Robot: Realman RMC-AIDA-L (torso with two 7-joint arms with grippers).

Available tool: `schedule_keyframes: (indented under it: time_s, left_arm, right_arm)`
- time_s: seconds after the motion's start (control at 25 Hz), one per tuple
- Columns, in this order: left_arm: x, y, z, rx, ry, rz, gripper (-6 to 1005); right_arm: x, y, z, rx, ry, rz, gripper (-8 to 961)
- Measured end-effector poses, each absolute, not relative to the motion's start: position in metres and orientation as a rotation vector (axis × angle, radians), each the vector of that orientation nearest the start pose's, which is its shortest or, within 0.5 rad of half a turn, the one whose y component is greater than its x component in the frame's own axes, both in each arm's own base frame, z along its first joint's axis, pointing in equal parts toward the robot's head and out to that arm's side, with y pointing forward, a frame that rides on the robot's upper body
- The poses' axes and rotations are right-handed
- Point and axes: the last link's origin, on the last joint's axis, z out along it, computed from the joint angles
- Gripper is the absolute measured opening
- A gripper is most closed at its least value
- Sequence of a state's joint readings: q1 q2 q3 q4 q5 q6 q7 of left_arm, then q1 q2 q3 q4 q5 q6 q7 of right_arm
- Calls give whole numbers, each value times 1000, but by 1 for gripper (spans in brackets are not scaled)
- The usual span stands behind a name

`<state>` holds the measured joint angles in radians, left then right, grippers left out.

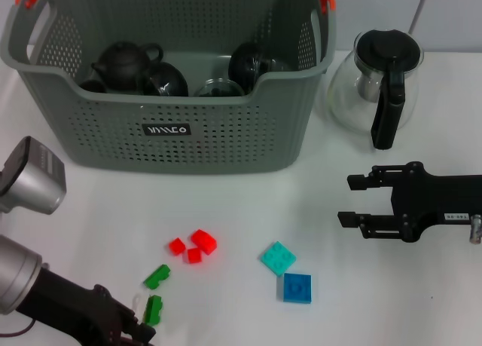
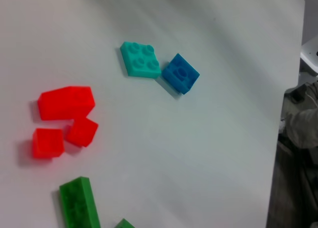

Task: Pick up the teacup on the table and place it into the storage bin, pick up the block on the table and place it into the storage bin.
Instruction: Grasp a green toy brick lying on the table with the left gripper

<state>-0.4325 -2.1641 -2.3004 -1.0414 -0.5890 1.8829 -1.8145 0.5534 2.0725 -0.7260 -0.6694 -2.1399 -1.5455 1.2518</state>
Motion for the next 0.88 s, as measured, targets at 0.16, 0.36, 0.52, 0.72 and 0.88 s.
schedule_keyframes:
  time_s: [0.16, 0.36, 0.52, 0.72, 0.88]
  left_arm:
    - [-282, 256, -11, -3096, -1077, 139, 334]
    - [-282, 257, -17, -3104, -1057, 185, 334]
    - [-283, 261, -18, -3078, -1057, 192, 335]
    - [-285, 265, -19, -3042, -1057, 186, 334]
    - [-286, 271, -17, -2994, -1057, 171, 307]
  right_arm:
    - [269, 327, -12, -2865, 400, 468, 683]
    - [268, 327, -12, -2864, 400, 469, 684]
    - [268, 327, -12, -2866, 403, 471, 684]
    - [268, 327, -11, -2869, 403, 473, 684]
    - [269, 326, -11, -2869, 405, 473, 684]
